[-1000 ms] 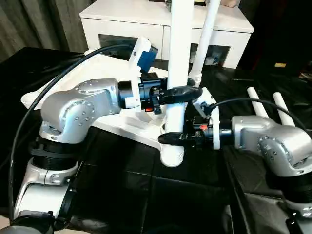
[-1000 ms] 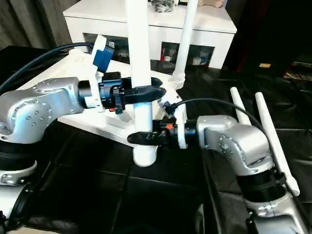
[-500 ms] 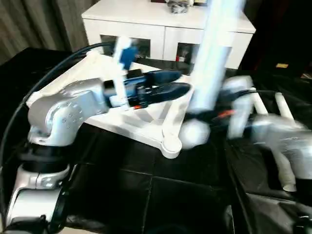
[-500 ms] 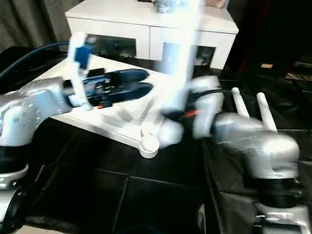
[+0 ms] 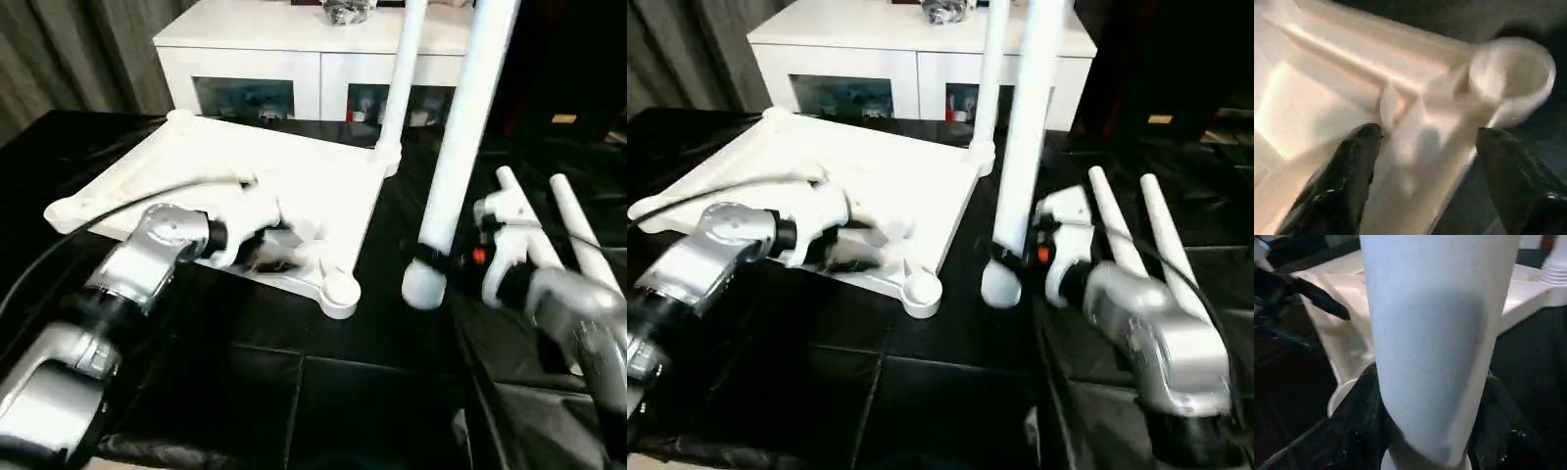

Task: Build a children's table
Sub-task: Pick table leg

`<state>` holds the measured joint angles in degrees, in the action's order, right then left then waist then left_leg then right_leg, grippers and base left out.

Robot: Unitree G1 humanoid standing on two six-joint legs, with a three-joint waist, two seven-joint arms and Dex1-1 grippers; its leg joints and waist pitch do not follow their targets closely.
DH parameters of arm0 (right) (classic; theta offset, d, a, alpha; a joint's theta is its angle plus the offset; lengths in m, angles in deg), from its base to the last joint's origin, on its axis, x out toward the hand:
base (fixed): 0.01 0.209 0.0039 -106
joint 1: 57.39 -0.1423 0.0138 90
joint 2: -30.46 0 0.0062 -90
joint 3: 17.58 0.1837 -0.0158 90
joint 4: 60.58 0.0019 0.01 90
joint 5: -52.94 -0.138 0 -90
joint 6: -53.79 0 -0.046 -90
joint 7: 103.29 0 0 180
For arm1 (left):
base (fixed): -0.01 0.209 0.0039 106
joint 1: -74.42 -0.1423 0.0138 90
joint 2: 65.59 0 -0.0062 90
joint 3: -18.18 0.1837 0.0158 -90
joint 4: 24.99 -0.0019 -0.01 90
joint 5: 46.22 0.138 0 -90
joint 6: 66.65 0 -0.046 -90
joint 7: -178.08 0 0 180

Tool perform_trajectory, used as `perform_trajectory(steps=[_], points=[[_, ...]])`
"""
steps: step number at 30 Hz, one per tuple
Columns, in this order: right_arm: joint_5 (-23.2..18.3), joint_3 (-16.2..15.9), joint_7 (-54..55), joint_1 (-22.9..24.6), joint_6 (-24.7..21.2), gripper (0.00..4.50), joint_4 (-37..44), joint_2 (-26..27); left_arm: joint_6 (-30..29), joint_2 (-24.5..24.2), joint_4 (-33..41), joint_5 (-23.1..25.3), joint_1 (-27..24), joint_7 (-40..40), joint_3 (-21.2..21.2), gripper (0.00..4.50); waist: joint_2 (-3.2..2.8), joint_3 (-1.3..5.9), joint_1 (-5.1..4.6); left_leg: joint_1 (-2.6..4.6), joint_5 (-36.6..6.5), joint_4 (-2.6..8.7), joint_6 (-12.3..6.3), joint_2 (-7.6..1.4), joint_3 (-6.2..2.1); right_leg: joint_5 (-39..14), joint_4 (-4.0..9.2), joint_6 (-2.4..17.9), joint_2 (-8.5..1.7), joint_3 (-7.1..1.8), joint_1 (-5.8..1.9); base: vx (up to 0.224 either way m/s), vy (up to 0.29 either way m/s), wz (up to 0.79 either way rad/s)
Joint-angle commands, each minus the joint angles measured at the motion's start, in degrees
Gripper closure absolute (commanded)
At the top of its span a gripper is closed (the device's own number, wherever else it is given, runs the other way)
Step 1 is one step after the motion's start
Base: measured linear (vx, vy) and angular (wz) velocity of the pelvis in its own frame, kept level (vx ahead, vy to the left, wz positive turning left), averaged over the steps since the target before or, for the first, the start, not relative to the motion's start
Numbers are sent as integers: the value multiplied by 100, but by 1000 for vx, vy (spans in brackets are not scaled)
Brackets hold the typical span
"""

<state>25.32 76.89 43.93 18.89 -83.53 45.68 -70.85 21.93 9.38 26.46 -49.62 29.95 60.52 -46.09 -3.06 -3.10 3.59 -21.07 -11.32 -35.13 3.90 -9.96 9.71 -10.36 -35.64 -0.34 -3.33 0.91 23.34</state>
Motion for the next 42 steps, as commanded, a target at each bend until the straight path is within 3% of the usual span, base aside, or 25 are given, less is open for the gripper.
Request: perform_trajectory(steps=[1,2,5,6,7,9,11,12,13,17,24,27,29,31,32,33,40,42], points=[[-68,51,1,13,65,264,228,-48,360,11,-313,167,202,273,104,128,-5,415,-10,51,-973,411,207,-169,-79,-789,420,1194,-345,-193,-353,0,0,0],[-55,51,5,43,63,264,268,-56,540,53,-541,249,294,256,145,156,-18,404,-21,54,-1018,404,199,-162,-67,-856,438,1227,-333,-192,-339,0,0,0],[-65,46,-22,167,27,264,441,-94,1034,155,-1213,589,551,141,321,165,-36,409,-29,61,-1073,395,187,-162,-71,-925,442,1251,-342,-201,-362,0,0,0],[-69,42,-28,189,15,264,474,-108,1070,184,-1314,626,587,116,336,176,-66,408,-34,53,-1059,398,184,-162,-76,-919,443,1255,-345,-202,-366,0,0,0],[-80,38,-34,222,4,264,521,-127,1151,240,-1498,684,644,108,334,192,-44,415,-34,55,-1041,398,181,-180,-81,-843,430,1292,-358,-206,-373,0,0,0],[-119,53,-30,296,-30,264,632,-160,1421,421,-2003,853,778,143,324,206,-62,417,-46,62,-1058,388,159,-164,-77,-872,453,1306,-345,-201,-376,0,0,0],[-129,63,-26,309,-46,264,659,-164,1520,458,-2127,919,812,135,347,217,-63,402,-53,58,-1105,395,149,-171,-78,-969,467,1352,-355,-203,-373,0,0,0],[-135,76,-14,330,-70,264,695,-175,1551,501,-2272,956,851,196,360,230,-108,400,-57,66,-1144,395,160,-177,-84,-1009,462,1359,-360,-205,-370,0,0,0],[-139,83,-6,346,-86,264,720,-182,1589,530,-2385,987,884,232,371,230,-71,400,-63,67,-1171,398,144,-172,-82,-1074,474,1343,-352,-205,-378,0,0,0],[-200,154,3,467,-166,264,879,-219,1689,544,-2714,1117,1031,385,363,268,-119,393,-70,59,-1177,402,98,-173,-88,-1254,497,1307,-363,-208,-377,0,0,0],[-217,129,36,492,-182,264,882,-228,1931,509,-3136,1505,1156,577,463,327,-108,388,-149,49,-1283,419,76,-162,-103,-1712,544,1192,-368,-194,-375,0,0,0],[-221,108,41,467,-177,264,859,-232,1906,506,-3195,1540,1177,589,465,348,-114,391,-175,45,-1242,418,40,-171,-108,-1716,547,1200,-371,-195,-365,0,0,0],[-218,89,14,445,-154,264,826,-254,1837,524,-3265,1374,1248,696,235,372,-106,392,-179,53,-1273,413,30,-170,-98,-1677,551,1250,-366,-196,-356,0,0,0],[-217,88,9,441,-152,264,822,-260,1811,529,-3281,1340,1271,747,176,372,-120,390,-180,58,-1279,417,26,-173,-98,-1682,550,1276,-369,-195,-352,0,0,0],[-217,88,7,436,-148,264,817,-261,1789,535,-3298,1302,1297,824,98,338,-125,394,-175,65,-1278,417,24,-177,-99,-1631,549,1296,-373,-198,-350,0,0,0],[-218,86,0,435,-140,264,814,-261,1765,539,-3308,1267,1316,884,37,334,-126,397,-172,66,-1269,416,26,-180,-99,-1577,542,1313,-373,-200,-351,0,0,0],[-208,13,-14,410,-103,264,788,-223,1719,537,-3380,1264,1337,1114,-125,285,-142,423,-144,71,-1110,423,-25,-209,-95,-759,472,1577,-386,-191,-378,0,0,0],[-206,-9,-24,398,-99,264,784,-222,1688,545,-3400,1303,1335,1169,-160,246,-145,424,-144,68,-1069,417,-42,-205,-90,-648,467,1614,-390,-192,-387,0,0,0]])
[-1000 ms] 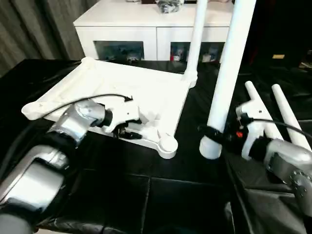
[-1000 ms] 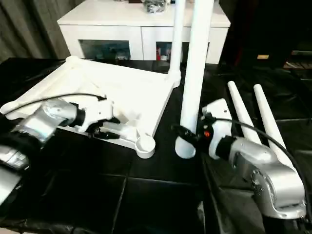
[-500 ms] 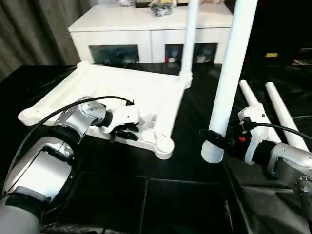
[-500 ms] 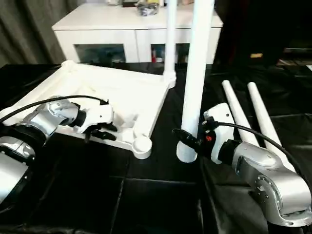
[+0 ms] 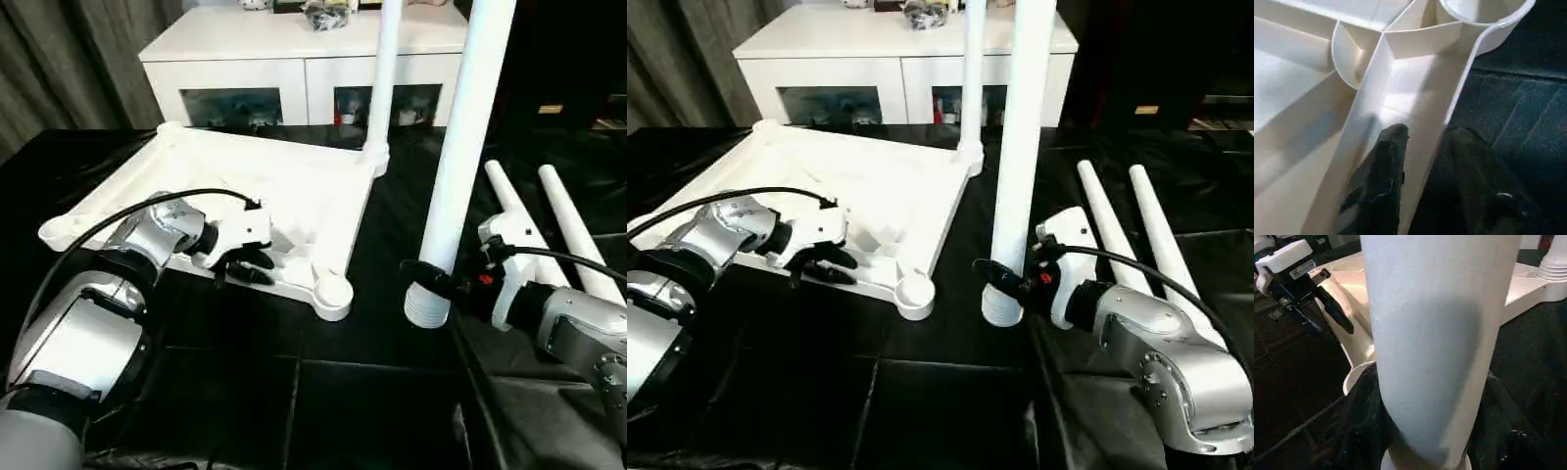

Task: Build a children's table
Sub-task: Pick table leg, then insert table leg to table base

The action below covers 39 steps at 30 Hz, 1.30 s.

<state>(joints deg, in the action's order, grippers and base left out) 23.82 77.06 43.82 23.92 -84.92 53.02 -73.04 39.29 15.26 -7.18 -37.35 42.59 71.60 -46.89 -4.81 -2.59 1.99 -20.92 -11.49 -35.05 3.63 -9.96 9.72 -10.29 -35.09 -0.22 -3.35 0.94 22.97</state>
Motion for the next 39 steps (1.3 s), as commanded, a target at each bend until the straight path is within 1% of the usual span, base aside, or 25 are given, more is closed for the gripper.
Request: perform_trajectory(steps=[1,3,4,7,9,10,11,13,14,15,16,18,21,22,25,26,27,30,31,32,33,35,37,38,39], points=[[-61,-31,-21,-107,37,264,50,-4,18,-39,-35,128,56,-12,-69,246,25,371,17,53,-1045,412,-19,-211,-94,-634,406,1613,-395,-194,-354,0,0,0],[-58,-47,-32,-111,35,264,51,-11,120,-33,-44,248,23,-171,-8,237,31,371,13,54,-1066,411,-25,-212,-91,-643,411,1610,-395,-195,-361,0,0,0],[-52,-59,-36,-112,35,264,52,-16,158,-30,-57,325,3,-259,44,209,28,366,12,51,-1067,413,-32,-213,-92,-663,414,1601,-396,-195,-361,0,0,0],[-55,-71,-25,-114,34,264,67,0,340,2,-104,615,-82,-736,251,200,8,358,1,52,-1129,415,-19,-217,-96,-760,426,1555,-391,-195,-359,0,0,0],[-54,-76,-20,-116,38,264,66,3,344,11,-122,682,-106,-769,280,200,22,359,2,56,-1135,412,-13,-208,-94,-858,442,1516,-391,-202,-361,0,0,0],[-56,-80,-16,-114,38,264,73,3,340,17,-134,719,-119,-824,282,200,-6,355,-4,62,-1152,422,2,-218,-98,-881,446,1510,-389,-199,-352,0,0,0],[-61,-80,-13,-109,35,264,82,3,326,21,-147,749,-132,-824,290,200,8,355,-5,61,-1164,419,10,-215,-98,-879,447,1518,-390,-203,-355,0,0,0],[-63,-84,-12,-98,30,264,101,-9,314,31,-167,799,-155,-846,282,235,6,358,-5,57,-1138,414,3,-207,-95,-892,445,1513,-389,-203,-355,0,0,0],[-63,-83,-11,-95,28,264,105,-12,315,35,-171,808,-160,-847,273,235,-2,353,-3,59,-1147,419,2,-216,-99,-912,447,1520,-396,-204,-348,0,0,0],[-70,-83,-3,-79,23,264,125,-10,298,44,-190,839,-178,-802,266,240,-30,356,-4,64,-1153,417,6,-215,-101,-909,445,1520,-395,-204,-345,0,0,0],[-70,-83,-3,-79,23,264,125,-10,298,44,-190,839,-178,-802,266,251,-12,354,-6,61,-1165,416,6,-212,-99,-917,451,1520,-394,-205,-349,0,0,0],[-81,-80,-1,-67,19,264,138,-4,199,90,-239,840,-200,-750,247,277,-10,352,1,59,-1138,418,-6,-213,-97,-892,447,1525,-394,-204,-344,0,0,0],[-70,-102,-5,-63,27,264,137,-2,66,127,-270,913,-222,-799,283,287,-20,351,2,57,-1116,416,-15,-217,-101,-883,445,1533,-403,-204,-347,0,0,0],[-62,-121,-9,-62,33,264,139,-2,8,142,-289,1009,-253,-867,325,311,-23,348,-4,54,-1127,421,-24,-215,-101,-918,449,1521,-397,-202,-347,0,0,0],[-59,-133,-12,-74,39,264,137,2,-62,178,-308,1022,-305,-841,287,330,-20,347,-17,50,-1136,417,-41,-204,-100,-984,459,1498,-398,-202,-349,0,0,0],[-59,-136,-15,-79,44,264,134,3,-165,209,-317,994,-330,-825,236,354,-15,352,-16,47,-1092,416,-53,-204,-98,-993,459,1486,-401,-207,-353,0,0,0],[-60,-138,-14,-79,44,264,138,5,-222,220,-318,984,-339,-827,215,354,-6,349,-13,43,-1073,416,-63,-203,-98,-1002,464,1481,-400,-205,-352,0,0,0],[-65,-150,-20,-69,44,264,157,5,-527,245,-311,979,-367,-802,165,367,-13,345,-15,45,-1081,422,-87,-205,-99,-1134,477,1445,-401,-203,-341,0,0,0],[-63,-160,-25,-70,49,264,154,5,-642,259,-293,928,-397,-710,116,370,-3,342,-17,42,-1096,429,-87,-207,-99,-1201,480,1430,-403,-201,-342,0,0,0],[-58,-173,-26,-71,56,264,150,12,-812,283,-262,844,-445,-620,39,376,-19,337,-14,49,-1120,432,-89,-205,-99,-1305,488,1412,-409,-199,-332,0,0,0],[-57,-176,-25,-72,57,264,149,14,-844,288,-257,830,-453,-611,25,386,-10,336,-21,48,-1117,428,-94,-201,-92,-1332,492,1410,-410,-201,-332,0,0,0],[-54,-194,-13,-87,73,264,125,51,-1080,339,-125,691,-592,-566,-94,388,8,324,-19,38,-1155,433,-140,-193,-93,-1660,524,1333,-417,-203,-322,0,0,0],[-50,-218,17,-108,82,264,89,108,-1263,355,157,647,-805,-642,-126,402,-4,313,-23,33,-1164,445,-184,-203,-98,-1883,537,1268,-421,-200,-303,0,0,0],[-47,-226,26,-113,83,264,82,121,-1308,356,235,636,-859,-661,-131,402,-8,327,-22,41,-1162,442,-202,-206,-101,-2000,544,1217,-423,-200,-294,0,0,0],[-43,-245,75,-134,63,264,38,182,-1592,370,727,483,-1151,-678,-237,408,23,321,-26,36,-1167,445,-209,-203,-94,-2057,553,1195,-419,-199,-290,0,0,0]])
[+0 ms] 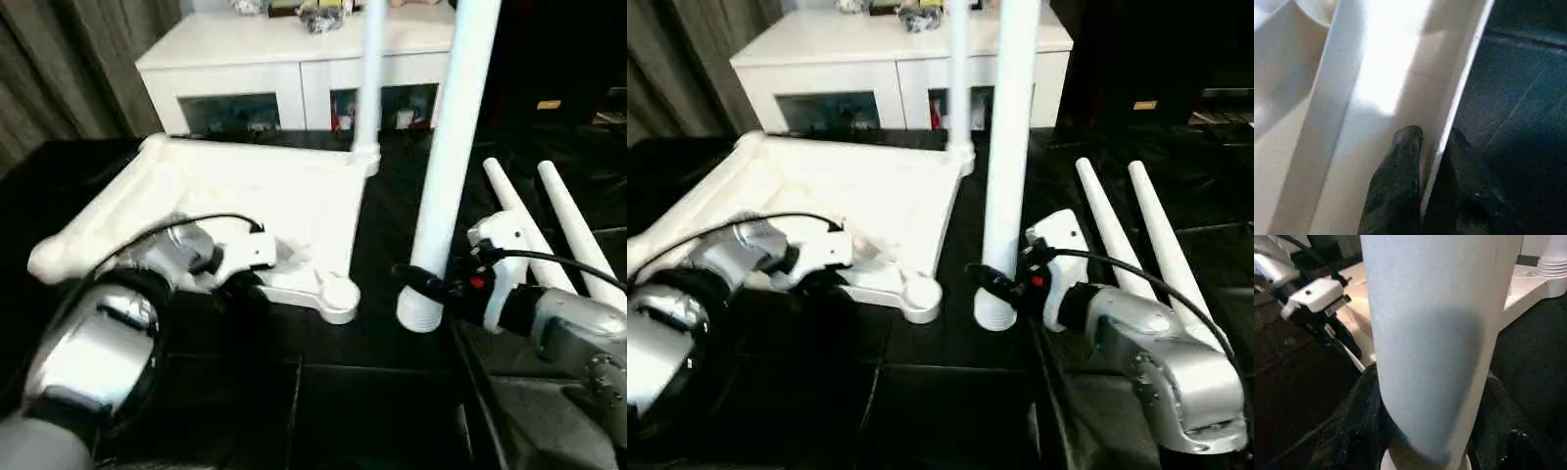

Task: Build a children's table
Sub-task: Insert table leg to table base

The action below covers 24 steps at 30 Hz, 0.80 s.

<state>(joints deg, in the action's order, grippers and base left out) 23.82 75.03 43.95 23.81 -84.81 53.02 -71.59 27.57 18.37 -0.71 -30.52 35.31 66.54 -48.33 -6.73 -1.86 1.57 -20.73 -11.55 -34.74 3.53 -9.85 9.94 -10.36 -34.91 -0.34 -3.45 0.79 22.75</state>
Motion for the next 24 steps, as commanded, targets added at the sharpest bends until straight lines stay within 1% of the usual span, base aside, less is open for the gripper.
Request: perform_trajectory(steps=[1,2,3,4,5,6,7,8,9,10,11,12,13,14,15,16,17,18,19,20,22,23,24], points=[[-43,-52,79,-126,44,264,31,58,-522,58,317,-265,-554,-168,-145,408,209,242,14,1,-1137,424,-219,-217,-126,-2166,530,1161,-421,-182,-275,0,0,0],[-42,-60,91,-127,38,264,26,72,-595,57,501,-315,-656,-164,-184,413,251,226,24,8,-1155,427,-250,-211,-125,-2463,552,1063,-425,-180,-247,0,0,0],[-37,-87,156,-149,3,264,-12,137,-906,39,1223,-401,-1046,-271,-298,416,223,220,19,31,-1215,425,-233,-209,-119,-2662,567,1008,-417,-182,-220,0,0,0],[-33,-94,174,-158,-7,264,-27,153,-982,33,1387,-409,-1136,-308,-319,419,258,227,16,21,-1210,426,-227,-214,-131,-2869,568,935,-438,-185,-224,0,0,0],[-2,-126,276,-223,-63,264,-121,237,-1267,-1,2126,-437,-1545,-465,-398,421,229,229,-3,6,-1223,450,-199,-241,-154,-2939,556,877,-454,-181,-211,0,0,0],[19,-141,325,-255,-90,264,-164,276,-1394,-23,2474,-439,-1730,-514,-431,425,276,207,-33,-7,-1270,466,-205,-231,-144,-3065,591,816,-424,-169,-199,0,0,0],[37,-145,378,-298,-114,264,-233,325,-1440,13,2703,-482,-1862,-644,-512,428,285,205,-35,24,-1414,467,-158,-216,-140,-3289,621,702,-402,-160,-156,0,0,0],[96,-166,476,-378,-128,264,-354,413,-1354,44,3052,-570,-2069,-741,-580,431,359,211,-37,43,-1452,453,-145,-199,-124,-3350,647,626,-384,-170,-133,0,0,0],[123,-176,521,-415,-133,264,-408,454,-1310,60,3207,-612,-2161,-784,-611,436,305,235,-19,37,-1387,457,-112,-218,-153,-3241,595,653,-425,-182,-153,0,0,0],[143,-185,550,-447,-128,264,-461,491,-1166,74,3370,-628,-2263,-869,-632,436,353,197,-55,8,-1494,491,-115,-206,-134,-3331,644,587,-378,-162,-118,0,0,0],[156,-194,561,-467,-119,264,-490,512,-1032,69,3558,-633,-2366,-898,-634,444,296,213,-36,55,-1588,487,-71,-216,-135,-3318,648,541,-382,-176,-83,0,0,0],[155,-188,602,-544,-77,264,-555,596,-1016,108,3888,-752,-2540,-887,-699,444,399,209,-52,35,-1631,497,-70,-221,-136,-3270,649,535,-375,-174,-90,0,0,0],[150,-188,609,-572,-58,264,-578,620,-981,113,4020,-797,-2605,-866,-713,448,361,232,-41,13,-1608,528,-15,-243,-162,-3067,591,590,-401,-177,-118,0,0,0],[142,-191,613,-603,-32,264,-602,642,-922,109,4188,-850,-2683,-826,-722,450,395,227,-46,16,-1631,525,-24,-233,-148,-2980,604,602,-390,-175,-105,0,0,0],[132,-199,602,-637,2,264,-628,656,-913,80,4369,-868,-2761,-775,-709,450,396,215,-39,35,-1671,524,-17,-242,-140,-2951,615,610,-386,-185,-77,0,0,0],[131,-203,596,-647,13,264,-636,658,-925,67,4415,-863,-2781,-759,-701,450,423,232,-37,42,-1637,528,-16,-256,-133,-2816,610,627,-383,-193,-81,0,0,0],[146,-244,536,-703,91,264,-685,653,-1026,-73,4717,-747,-2910,-731,-630,450,465,246,-23,14,-1423,534,-10,-263,-123,-2220,545,746,-371,-191,-120,0,0,0],[157,-273,481,-744,142,264,-722,645,-1032,-148,4819,-687,-2959,-736,-598,450,458,250,-4,7,-1343,532,-28,-268,-130,-2024,518,798,-380,-193,-130,0,0,0],[165,-296,435,-777,181,264,-753,638,-1029,-216,4907,-633,-3004,-749,-570,450,471,260,4,-6,-1179,515,-70,-262,-112,-1661,476,894,-376,-198,-149,0,0,0],[173,-303,382,-825,255,264,-813,658,-945,-294,4960,-593,-3037,-749,-526,450,455,287,25,3,-970,492,-122,-264,-96,-1275,445,992,-378,-193,-155,0,0,0],[164,-296,331,-867,304,264,-870,675,-956,-344,5018,-573,-3063,-744,-494,450,469,298,32,-6,-746,458,-181,-252,-73,-857,412,1099,-364,-197,-171,0,0,0],[184,-331,247,-911,368,264,-942,669,-962,-387,5066,-565,-3085,-711,-467,450,501,307,60,-19,-495,437,-279,-242,-57,-371,364,1222,-354,-190,-201,0,0,0],[184,-331,247,-911,368,264,-942,669,-962,-387,5066,-565,-3085,-711,-467,450,505,306,68,-27,-462,432,-301,-243,-58,-295,351,1256,-365,-188,-214,0,0,0]])
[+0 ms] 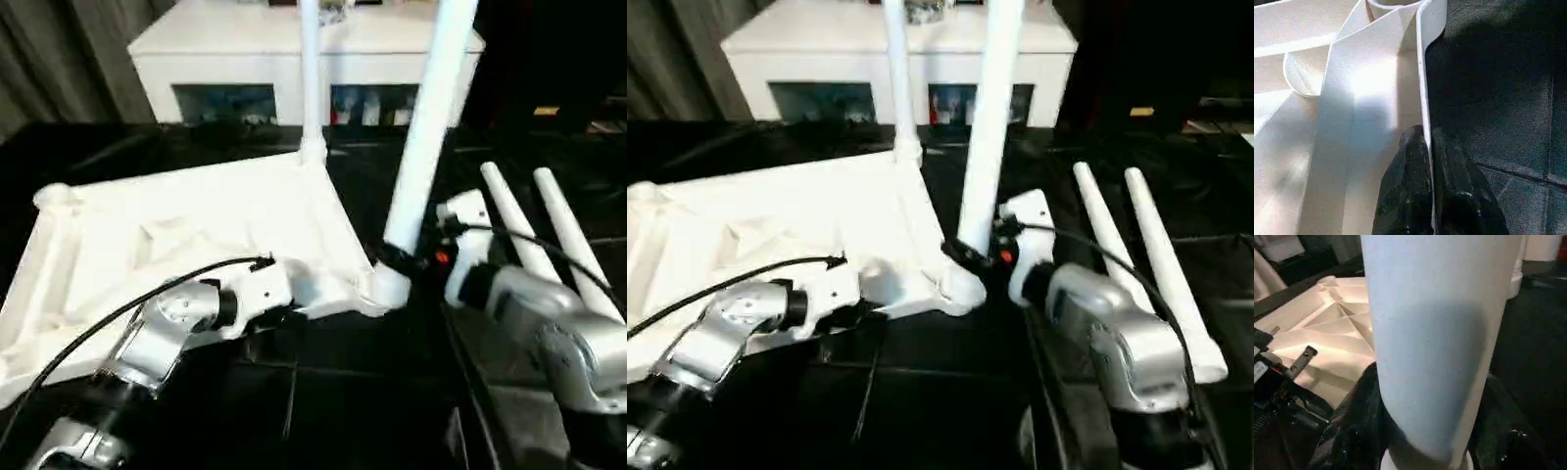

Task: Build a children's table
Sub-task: Insert table leg to table base

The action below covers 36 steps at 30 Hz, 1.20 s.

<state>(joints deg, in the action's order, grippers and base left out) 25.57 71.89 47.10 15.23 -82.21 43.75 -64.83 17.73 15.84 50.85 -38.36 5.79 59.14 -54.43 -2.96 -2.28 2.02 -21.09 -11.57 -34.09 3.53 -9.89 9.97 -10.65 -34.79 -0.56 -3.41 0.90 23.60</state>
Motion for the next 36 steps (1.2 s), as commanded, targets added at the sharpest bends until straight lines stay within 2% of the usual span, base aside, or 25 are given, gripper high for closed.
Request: perform_trajectory(steps=[1,4,5,7,10,14,21,22,26,31,34,36], points=[[121,-113,-135,-143,254,264,-211,-3,-82,-166,-20,226,-161,71,166,450,154,342,26,12,-455,365,-336,-242,-54,-248,335,1314,-369,-195,-299,0,0,0],[204,-209,-209,-208,416,264,-404,-2,-177,-176,60,226,-183,70,188,450,143,314,19,14,-652,381,-273,-247,-60,-655,365,1315,-386,-195,-296,0,0,0],[247,-269,-260,-243,500,264,-540,9,-198,-152,55,216,-173,31,191,450,160,297,5,33,-854,395,-177,-251,-58,-959,393,1270,-374,-196,-284,0,0,0],[369,-406,-340,-290,640,264,-738,2,-216,-175,79,213,-169,-19,239,450,167,295,-3,43,-959,404,-111,-257,-63,-1063,401,1241,-375,-200,-277,0,0,0],[431,-464,-381,-314,717,264,-898,20,-273,-173,128,183,-193,-44,259,450,183,297,-14,41,-949,403,-89,-253,-63,-988,393,1248,-370,-201,-284,0,0,0],[511,-509,-470,-351,901,264,-1184,61,-312,-195,168,174,-191,-44,262,450,207,323,5,34,-712,377,-177,-251,-56,-526,345,1328,-363,-200,-306,0,0,0],[530,-494,-560,-537,1218,264,-1769,272,-307,-240,160,100,-161,-2,268,450,211,319,-15,46,-839,380,-162,-252,-57,-739,360,1372,-363,-192,-301,0,0,0],[545,-498,-578,-570,1269,264,-1891,293,-318,-244,160,90,-157,2,270,450,239,320,-17,44,-813,380,-174,-255,-55,-684,353,1380,-362,-192,-306,0,0,0],[515,-419,-645,-629,1354,264,-2205,399,-344,-266,174,67,-163,9,262,450,243,312,-21,45,-845,381,-178,-253,-52,-799,365,1372,-366,-192,-303,0,0,0],[382,-225,-654,-517,1346,265,-2396,486,-351,-301,170,49,-158,-40,230,450,280,315,-21,47,-841,389,-167,-258,-56,-841,359,1348,-369,-191,-307,0,0,0],[300,-126,-642,-305,1388,265,-2400,521,-359,-312,152,27,-151,-73,205,450,273,317,-6,52,-832,386,-181,-259,-50,-797,363,1343,-370,-195,-304,0,0,0],[272,-30,-611,5,1519,265,-2329,565,-352,-312,106,21,-128,-107,189,450,261,318,1,54,-860,389,-177,-261,-52,-811,367,1331,-370,-194,-301,0,0,0]])
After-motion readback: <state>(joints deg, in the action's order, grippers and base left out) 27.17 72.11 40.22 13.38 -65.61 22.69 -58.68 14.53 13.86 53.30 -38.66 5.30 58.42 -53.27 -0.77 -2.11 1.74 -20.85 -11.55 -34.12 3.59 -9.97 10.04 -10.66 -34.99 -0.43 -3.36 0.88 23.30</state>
